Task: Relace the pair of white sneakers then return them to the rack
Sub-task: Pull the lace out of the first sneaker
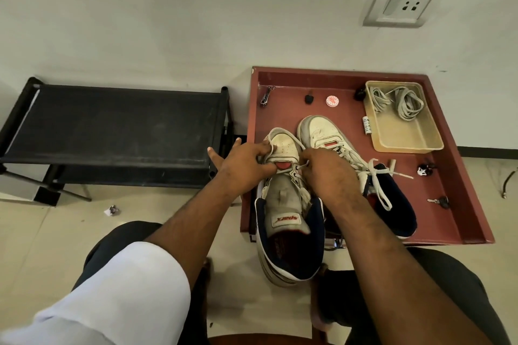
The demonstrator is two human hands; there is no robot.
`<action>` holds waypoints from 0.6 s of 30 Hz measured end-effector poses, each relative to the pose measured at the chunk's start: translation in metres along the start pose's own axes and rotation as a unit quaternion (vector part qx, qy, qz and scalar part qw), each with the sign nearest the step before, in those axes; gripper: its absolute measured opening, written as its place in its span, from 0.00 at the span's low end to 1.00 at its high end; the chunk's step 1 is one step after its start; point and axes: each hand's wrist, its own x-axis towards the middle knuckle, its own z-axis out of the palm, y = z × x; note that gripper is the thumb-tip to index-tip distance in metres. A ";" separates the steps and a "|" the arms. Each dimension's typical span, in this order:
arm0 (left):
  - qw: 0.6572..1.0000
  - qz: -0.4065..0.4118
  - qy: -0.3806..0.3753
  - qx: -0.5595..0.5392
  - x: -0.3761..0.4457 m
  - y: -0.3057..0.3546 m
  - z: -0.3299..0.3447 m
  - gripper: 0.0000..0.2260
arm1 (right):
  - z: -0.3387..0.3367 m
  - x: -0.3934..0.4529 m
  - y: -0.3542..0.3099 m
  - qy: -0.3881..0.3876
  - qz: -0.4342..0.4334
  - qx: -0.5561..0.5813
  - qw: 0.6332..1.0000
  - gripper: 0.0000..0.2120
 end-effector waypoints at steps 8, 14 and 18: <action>1.000 -0.015 0.004 0.004 0.001 -0.001 0.003 0.20 | -0.029 -0.004 0.005 0.145 0.011 -0.063 0.987 0.07; 1.000 -0.011 0.010 -0.014 0.003 -0.001 0.004 0.20 | -0.076 -0.010 0.063 0.328 0.113 0.012 0.938 0.10; 1.000 -0.014 0.015 -0.023 0.002 0.001 0.003 0.19 | -0.048 -0.007 0.028 0.180 -0.052 -0.047 0.981 0.09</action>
